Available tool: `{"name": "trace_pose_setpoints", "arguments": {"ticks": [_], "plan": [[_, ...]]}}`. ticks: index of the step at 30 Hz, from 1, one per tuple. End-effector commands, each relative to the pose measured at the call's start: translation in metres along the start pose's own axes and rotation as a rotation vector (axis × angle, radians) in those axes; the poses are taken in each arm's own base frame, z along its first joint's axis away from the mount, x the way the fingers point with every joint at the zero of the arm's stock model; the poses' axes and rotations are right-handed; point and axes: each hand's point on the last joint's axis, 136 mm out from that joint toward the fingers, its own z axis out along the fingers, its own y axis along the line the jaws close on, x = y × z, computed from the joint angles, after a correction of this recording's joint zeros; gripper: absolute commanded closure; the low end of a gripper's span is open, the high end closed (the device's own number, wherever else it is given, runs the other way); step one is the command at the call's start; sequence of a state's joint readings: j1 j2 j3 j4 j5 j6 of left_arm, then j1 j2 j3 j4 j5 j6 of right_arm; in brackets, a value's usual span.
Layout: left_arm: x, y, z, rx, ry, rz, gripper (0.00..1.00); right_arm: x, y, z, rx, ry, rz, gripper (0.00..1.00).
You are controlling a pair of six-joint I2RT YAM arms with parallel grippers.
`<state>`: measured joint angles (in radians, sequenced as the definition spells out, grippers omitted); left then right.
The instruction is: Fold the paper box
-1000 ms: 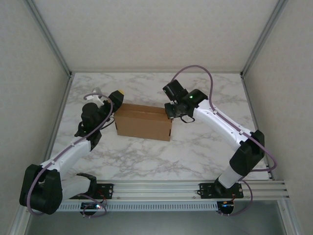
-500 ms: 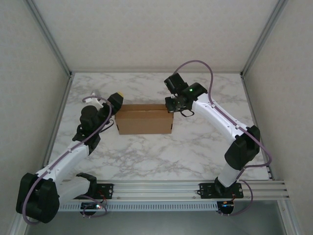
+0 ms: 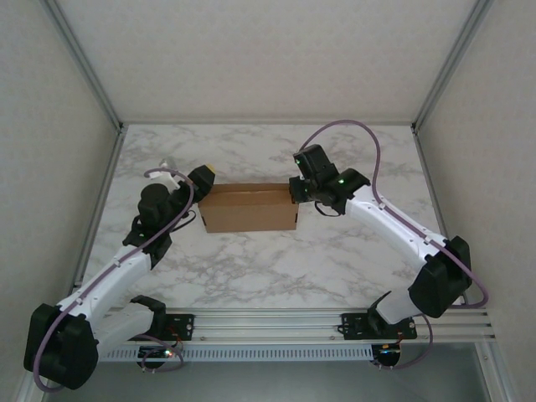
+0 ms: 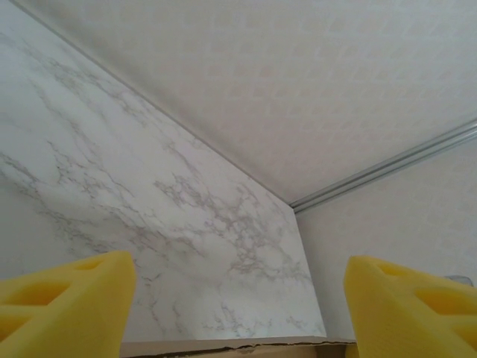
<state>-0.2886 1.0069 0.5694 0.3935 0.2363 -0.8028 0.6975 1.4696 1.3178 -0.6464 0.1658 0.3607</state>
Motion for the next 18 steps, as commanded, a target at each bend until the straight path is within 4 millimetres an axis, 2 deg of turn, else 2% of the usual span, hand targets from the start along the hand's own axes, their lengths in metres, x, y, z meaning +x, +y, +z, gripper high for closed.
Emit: {"name": "trace_pose_setpoints", "arguments": {"ticks": [1,7,12,18], "plan": [[0.013,-0.002,0.001,-0.035,0.078,0.055,0.26,0.000,0.016,-0.001,-0.055,-0.025,-0.033,0.91],[0.007,0.003,0.001,-0.084,0.076,0.098,0.26,0.005,0.016,0.002,-0.062,-0.021,-0.043,0.90],[0.016,0.010,0.002,-0.086,0.105,0.085,0.26,0.010,0.017,0.005,-0.066,-0.015,-0.044,0.90],[0.022,0.016,-0.003,-0.083,0.108,0.071,0.33,0.012,0.019,0.004,-0.083,-0.035,-0.036,0.90]]}}
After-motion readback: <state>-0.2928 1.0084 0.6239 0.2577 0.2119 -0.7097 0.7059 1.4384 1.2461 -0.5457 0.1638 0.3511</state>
